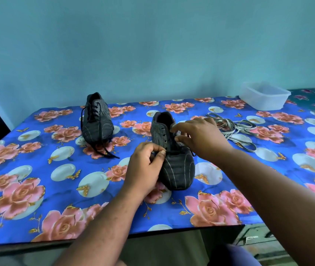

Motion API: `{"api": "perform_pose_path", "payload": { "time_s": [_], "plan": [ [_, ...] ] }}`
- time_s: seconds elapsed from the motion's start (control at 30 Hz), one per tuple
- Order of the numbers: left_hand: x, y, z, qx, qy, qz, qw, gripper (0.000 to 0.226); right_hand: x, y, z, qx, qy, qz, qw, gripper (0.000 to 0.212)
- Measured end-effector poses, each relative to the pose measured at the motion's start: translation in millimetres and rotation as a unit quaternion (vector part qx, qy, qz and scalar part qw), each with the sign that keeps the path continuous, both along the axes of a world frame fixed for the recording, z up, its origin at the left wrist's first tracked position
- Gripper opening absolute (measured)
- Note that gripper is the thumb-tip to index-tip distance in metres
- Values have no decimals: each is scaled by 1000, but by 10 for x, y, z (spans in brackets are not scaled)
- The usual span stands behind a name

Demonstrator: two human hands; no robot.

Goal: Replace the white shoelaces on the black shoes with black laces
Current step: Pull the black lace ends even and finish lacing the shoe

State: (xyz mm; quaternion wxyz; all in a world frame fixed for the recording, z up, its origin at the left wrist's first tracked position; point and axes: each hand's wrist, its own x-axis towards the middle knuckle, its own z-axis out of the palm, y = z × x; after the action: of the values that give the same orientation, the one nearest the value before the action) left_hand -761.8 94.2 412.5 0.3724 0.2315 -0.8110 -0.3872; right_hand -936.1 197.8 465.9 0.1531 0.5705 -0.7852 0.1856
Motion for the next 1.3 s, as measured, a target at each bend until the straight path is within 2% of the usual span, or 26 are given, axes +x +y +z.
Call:
{"api": "perform_pose_path", "payload": {
  "time_s": [0.07,0.17,0.33,0.47,0.53,0.6,0.7,0.8,0.9,1.0,1.07,1.13,1.3],
  "plan": [
    [-9,-8,-17,-2,3,12,1000,7,-22,0,5,-2,54,19,998,9],
    [1,-21,-21,-19,11,10,1000,2,-90,9,6,8,121,22,992,3],
    [17,-44,-18,-49,9,-21,999,7,-182,-17,153,-63,124,-25,990,8],
    [11,-60,-47,-40,2,-22,999,6,-119,-67,228,-71,129,-56,987,5],
    [4,-61,-52,-40,-2,-30,999,8,-24,-86,234,-57,86,-60,993,3],
    [-9,-61,-56,-36,-1,-47,998,16,17,-54,213,-35,-7,-83,996,15],
    [-27,-35,32,-27,-14,-57,998,36,39,139,145,-26,-136,-138,981,22],
    [-96,-50,185,-100,-83,-30,991,44,80,308,55,64,-223,-196,953,59],
    [-237,-19,401,-223,-206,31,952,33,133,327,-26,140,-327,-204,912,71],
    [-382,34,554,-272,-263,74,923,50,198,290,-9,127,-384,-196,893,57],
    [-460,27,578,-283,-286,88,911,46,211,249,-45,49,-476,-203,854,60],
    [-520,20,574,-296,-299,108,901,38,188,210,-84,-5,-521,-209,828,58],
    [-539,33,644,-269,-278,129,913,25,198,218,-67,-83,-517,-193,830,30]
  ]
}}
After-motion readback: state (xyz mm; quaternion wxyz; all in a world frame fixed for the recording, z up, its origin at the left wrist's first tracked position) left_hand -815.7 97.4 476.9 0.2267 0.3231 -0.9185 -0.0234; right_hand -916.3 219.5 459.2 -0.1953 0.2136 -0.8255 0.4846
